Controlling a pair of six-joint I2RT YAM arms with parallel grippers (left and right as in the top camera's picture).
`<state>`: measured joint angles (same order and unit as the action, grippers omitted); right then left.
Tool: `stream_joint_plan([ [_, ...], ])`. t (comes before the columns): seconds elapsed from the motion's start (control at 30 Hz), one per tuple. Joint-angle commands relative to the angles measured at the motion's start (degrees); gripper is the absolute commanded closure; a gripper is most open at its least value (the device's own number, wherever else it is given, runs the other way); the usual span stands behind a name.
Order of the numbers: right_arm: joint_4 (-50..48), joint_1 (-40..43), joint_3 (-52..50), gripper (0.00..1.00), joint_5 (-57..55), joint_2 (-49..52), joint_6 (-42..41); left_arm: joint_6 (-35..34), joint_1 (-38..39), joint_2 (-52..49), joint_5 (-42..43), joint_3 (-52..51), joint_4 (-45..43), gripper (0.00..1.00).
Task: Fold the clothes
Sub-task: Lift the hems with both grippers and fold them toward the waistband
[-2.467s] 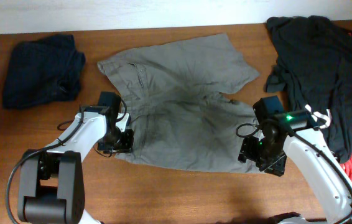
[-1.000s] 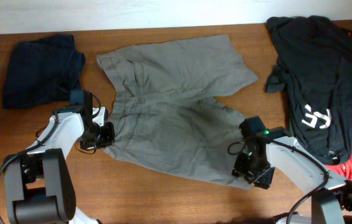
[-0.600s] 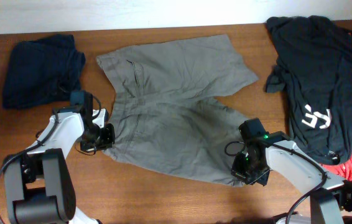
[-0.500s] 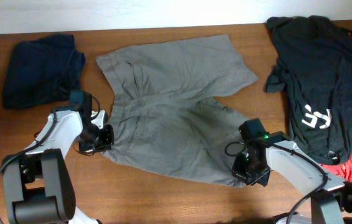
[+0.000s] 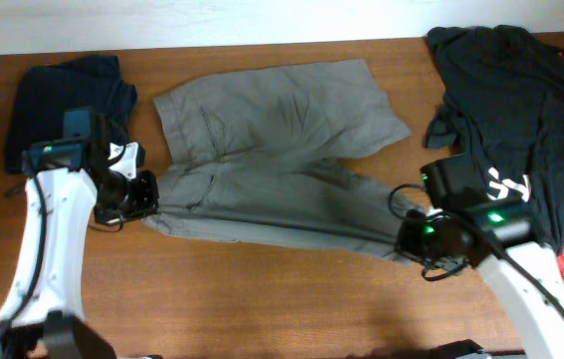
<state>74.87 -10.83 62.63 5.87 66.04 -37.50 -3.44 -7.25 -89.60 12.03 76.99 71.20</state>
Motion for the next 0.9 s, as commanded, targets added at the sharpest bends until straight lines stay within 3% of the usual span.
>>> stream_joint_plan([
  [0.0, 3.5, 1.49, 4.72, 0.96, -6.69, -3.17, 1.29, 0.5, -0.55, 4.59, -1.36, 1.11, 1.01, 1.0],
  [0.57, 14.47, 1.57, 13.9, 0.96, -9.9, -19.02, 1.73, -1.77, -0.55, 24.09, -3.41, 1.11, 3.34, 1.0],
  [0.87, -4.48, 1.57, 13.88, 0.96, -11.85, -11.1, 10.51, -3.45, -0.55, 21.2, -7.74, 1.05, 1.66, 1.0],
])
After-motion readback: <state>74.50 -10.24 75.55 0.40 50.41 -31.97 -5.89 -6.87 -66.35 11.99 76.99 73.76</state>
